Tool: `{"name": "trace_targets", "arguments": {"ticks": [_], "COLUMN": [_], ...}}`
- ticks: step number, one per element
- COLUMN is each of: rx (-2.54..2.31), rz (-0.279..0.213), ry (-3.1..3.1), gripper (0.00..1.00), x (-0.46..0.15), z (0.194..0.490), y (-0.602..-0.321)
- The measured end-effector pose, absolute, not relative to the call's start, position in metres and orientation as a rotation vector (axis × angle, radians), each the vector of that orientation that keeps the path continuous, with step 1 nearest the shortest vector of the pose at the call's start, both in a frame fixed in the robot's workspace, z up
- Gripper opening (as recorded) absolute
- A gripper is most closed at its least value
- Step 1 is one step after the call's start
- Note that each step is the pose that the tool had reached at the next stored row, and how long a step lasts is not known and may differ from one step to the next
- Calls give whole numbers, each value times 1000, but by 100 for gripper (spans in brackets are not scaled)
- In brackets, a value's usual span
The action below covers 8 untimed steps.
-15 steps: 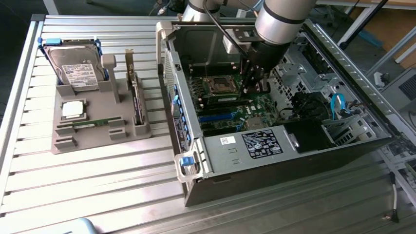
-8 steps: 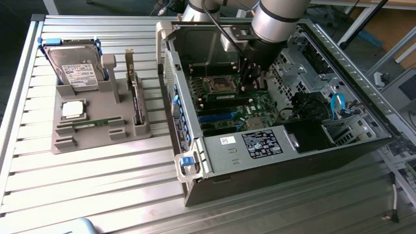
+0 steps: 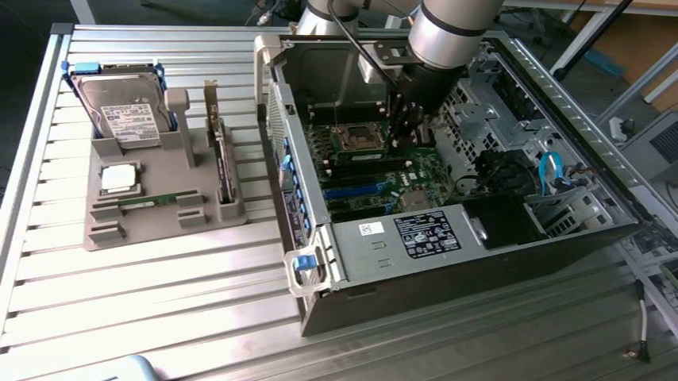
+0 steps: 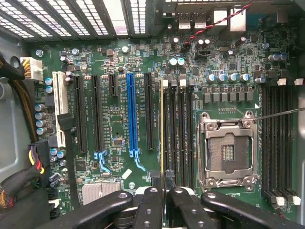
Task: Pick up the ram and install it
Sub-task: 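Insert the ram into the slot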
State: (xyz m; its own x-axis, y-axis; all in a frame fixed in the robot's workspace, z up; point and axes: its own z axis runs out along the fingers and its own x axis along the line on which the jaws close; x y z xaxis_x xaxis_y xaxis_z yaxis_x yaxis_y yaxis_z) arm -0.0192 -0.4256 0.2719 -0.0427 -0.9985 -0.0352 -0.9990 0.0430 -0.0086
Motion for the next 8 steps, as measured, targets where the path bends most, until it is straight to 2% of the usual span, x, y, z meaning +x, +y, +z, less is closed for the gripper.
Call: {"name": "trace_targets", "arguments": {"ticks": [8], "rx": [-2164], "rz": [26], "ry": [2236], "gripper": [12], "x": [-19], "z": [272], "y": [-425]}}
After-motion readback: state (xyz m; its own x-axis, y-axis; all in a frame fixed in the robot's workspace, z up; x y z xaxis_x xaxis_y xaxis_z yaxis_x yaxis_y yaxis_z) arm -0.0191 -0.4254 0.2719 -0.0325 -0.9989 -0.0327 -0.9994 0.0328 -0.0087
